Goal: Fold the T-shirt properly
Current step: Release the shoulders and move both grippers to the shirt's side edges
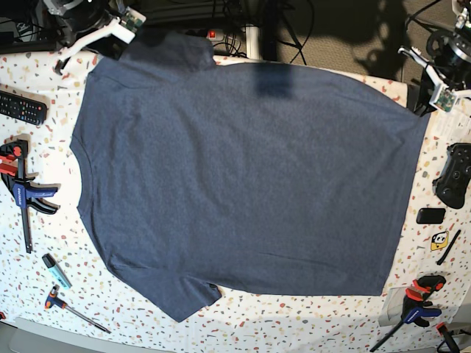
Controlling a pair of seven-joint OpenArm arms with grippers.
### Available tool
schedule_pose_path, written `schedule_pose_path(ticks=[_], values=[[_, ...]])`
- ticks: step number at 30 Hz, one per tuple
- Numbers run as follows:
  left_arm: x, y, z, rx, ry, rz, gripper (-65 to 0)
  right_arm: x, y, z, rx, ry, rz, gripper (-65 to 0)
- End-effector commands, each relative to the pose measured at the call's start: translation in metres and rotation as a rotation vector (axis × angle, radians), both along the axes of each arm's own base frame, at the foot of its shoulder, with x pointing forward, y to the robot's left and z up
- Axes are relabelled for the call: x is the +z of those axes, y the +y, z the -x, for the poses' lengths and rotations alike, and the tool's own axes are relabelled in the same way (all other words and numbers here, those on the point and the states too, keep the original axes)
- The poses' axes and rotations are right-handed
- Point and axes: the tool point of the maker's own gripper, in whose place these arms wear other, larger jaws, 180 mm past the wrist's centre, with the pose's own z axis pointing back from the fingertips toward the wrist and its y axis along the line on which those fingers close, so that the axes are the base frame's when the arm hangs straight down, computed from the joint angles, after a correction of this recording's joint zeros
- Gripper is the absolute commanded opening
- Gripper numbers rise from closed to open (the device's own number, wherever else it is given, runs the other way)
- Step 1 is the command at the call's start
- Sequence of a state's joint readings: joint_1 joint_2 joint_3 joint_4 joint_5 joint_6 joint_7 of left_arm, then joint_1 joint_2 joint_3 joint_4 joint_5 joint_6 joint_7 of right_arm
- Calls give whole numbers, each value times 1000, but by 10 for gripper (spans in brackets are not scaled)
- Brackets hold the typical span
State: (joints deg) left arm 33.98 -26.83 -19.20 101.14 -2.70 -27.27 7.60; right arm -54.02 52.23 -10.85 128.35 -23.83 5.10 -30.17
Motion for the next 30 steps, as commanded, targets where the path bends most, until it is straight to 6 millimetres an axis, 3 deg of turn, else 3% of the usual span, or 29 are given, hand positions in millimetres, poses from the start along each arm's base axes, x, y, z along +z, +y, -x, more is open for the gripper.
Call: schedule_pose_path(ticks=[1,14,20,30], values=[[18,5,-14,5,-72,-12,-650,11,1,-14,2,-59,-6,-650],[37,14,-56,52,-130,-40,-650,20,-8,-92,-91,-212,-121,-650],[48,15,-72,56,-170,-42,-650,5,-8,-117,-111,-220,-162,-650],[13,12,-101,48,-107,-44,-650,7,-16,-153,-154,-248,-206,-650]])
